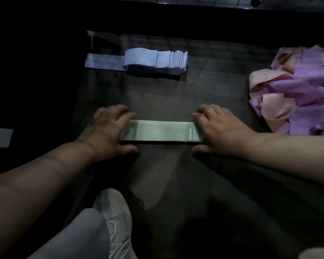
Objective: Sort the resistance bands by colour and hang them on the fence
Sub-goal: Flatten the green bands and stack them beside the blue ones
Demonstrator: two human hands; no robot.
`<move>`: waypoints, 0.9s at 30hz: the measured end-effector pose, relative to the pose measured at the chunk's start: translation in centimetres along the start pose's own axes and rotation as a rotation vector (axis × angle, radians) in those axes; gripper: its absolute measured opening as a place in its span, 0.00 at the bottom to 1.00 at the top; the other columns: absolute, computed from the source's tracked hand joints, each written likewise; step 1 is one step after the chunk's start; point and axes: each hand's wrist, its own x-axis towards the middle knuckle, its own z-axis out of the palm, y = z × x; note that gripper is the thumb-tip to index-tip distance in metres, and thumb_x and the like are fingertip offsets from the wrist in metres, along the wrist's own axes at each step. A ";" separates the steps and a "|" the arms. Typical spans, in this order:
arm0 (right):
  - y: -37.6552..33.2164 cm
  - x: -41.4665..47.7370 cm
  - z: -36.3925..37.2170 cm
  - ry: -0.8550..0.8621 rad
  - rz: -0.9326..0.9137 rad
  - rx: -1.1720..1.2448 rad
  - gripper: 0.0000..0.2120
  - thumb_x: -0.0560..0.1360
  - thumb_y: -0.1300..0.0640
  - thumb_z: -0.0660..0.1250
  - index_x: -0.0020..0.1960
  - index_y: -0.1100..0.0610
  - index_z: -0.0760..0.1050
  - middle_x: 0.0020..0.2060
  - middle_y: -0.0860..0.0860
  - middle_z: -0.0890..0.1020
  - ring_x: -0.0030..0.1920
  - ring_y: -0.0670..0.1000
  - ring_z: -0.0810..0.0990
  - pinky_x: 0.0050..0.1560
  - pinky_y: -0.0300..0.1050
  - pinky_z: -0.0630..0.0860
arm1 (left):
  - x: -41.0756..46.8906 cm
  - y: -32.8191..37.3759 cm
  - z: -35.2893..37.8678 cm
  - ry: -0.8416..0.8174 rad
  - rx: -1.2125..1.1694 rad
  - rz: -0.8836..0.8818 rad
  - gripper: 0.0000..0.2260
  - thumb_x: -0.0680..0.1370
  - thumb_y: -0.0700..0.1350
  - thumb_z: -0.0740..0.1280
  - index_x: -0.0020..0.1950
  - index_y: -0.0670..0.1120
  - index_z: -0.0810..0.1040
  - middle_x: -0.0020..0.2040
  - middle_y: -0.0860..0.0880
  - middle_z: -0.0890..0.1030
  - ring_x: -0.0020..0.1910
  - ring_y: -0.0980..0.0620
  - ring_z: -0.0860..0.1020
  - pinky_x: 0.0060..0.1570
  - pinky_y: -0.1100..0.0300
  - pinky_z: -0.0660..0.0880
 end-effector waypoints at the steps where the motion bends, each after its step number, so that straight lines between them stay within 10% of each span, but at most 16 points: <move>1: -0.2 0.3 0.1 -0.017 -0.017 -0.014 0.46 0.67 0.31 0.70 0.71 0.62 0.66 0.65 0.60 0.70 0.64 0.62 0.70 0.63 0.56 0.70 | 0.2 0.0 0.4 -0.059 0.030 0.073 0.46 0.60 0.71 0.70 0.73 0.47 0.70 0.69 0.44 0.69 0.69 0.42 0.68 0.68 0.50 0.61; 10: -0.8 1.6 0.6 -0.020 0.003 0.084 0.25 0.75 0.41 0.66 0.63 0.57 0.67 0.58 0.55 0.71 0.59 0.58 0.73 0.56 0.51 0.70 | 2.0 -0.1 1.1 0.005 0.038 0.161 0.28 0.69 0.50 0.75 0.66 0.43 0.74 0.59 0.42 0.76 0.56 0.40 0.76 0.57 0.48 0.73; 20: -0.1 0.8 1.7 0.002 0.051 0.205 0.37 0.71 0.34 0.68 0.70 0.55 0.64 0.62 0.54 0.68 0.64 0.57 0.69 0.63 0.51 0.67 | 2.0 -0.2 2.0 0.037 0.033 0.179 0.31 0.67 0.57 0.73 0.66 0.44 0.73 0.60 0.41 0.75 0.58 0.39 0.75 0.58 0.47 0.73; 23: -0.5 -0.7 2.2 0.100 0.355 0.486 0.37 0.74 0.36 0.65 0.74 0.56 0.60 0.70 0.55 0.63 0.72 0.56 0.61 0.72 0.52 0.59 | 1.1 0.2 2.0 0.063 -0.109 -0.063 0.37 0.67 0.67 0.59 0.72 0.50 0.68 0.68 0.45 0.68 0.69 0.43 0.66 0.69 0.48 0.59; 27: -0.9 -1.8 3.2 0.114 0.820 1.030 0.17 0.79 0.45 0.62 0.60 0.55 0.63 0.61 0.54 0.67 0.67 0.57 0.69 0.68 0.47 0.64 | 0.7 0.5 2.0 0.173 -0.550 -0.654 0.29 0.78 0.58 0.55 0.77 0.46 0.64 0.72 0.40 0.62 0.72 0.40 0.62 0.73 0.53 0.55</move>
